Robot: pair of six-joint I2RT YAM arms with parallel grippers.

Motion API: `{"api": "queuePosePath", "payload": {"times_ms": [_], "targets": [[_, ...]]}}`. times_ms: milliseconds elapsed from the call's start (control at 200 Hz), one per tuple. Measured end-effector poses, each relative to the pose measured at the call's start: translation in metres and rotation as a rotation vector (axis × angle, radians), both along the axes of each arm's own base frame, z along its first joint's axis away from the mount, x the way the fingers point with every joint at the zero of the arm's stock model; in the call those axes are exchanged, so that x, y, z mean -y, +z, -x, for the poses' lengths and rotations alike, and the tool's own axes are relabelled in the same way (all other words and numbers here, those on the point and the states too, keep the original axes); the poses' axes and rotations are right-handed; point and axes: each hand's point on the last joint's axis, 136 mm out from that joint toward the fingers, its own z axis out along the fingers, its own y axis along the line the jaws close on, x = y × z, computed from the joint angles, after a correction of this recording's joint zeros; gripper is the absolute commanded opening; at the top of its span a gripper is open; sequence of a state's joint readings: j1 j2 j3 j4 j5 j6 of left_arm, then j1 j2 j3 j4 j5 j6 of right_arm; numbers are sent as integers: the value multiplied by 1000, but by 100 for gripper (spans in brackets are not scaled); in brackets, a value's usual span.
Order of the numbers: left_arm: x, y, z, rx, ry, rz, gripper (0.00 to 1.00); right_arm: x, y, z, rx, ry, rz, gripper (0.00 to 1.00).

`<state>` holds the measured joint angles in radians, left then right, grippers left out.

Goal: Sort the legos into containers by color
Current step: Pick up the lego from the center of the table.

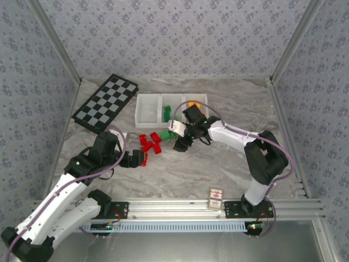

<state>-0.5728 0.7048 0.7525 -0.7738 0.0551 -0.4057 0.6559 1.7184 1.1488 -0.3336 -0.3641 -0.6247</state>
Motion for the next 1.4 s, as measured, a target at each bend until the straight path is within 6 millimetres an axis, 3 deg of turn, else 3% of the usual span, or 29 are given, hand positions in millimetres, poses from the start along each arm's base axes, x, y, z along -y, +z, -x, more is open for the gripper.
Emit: {"api": "queuePosePath", "payload": {"times_ms": [210,535,1044,1399], "targets": [[-3,6,0,29,10,6,100,-12,-8,-1,89,145,35,76],[-8,9,-1,52,30,-2,100,-42,-6,-21,198,278,56,76],[-8,9,-2,55,32,-2,100,-57,-37,-33,157,351,146,73],[-8,10,-1,58,32,-1,100,-63,-52,-52,152,343,212,72]]}}
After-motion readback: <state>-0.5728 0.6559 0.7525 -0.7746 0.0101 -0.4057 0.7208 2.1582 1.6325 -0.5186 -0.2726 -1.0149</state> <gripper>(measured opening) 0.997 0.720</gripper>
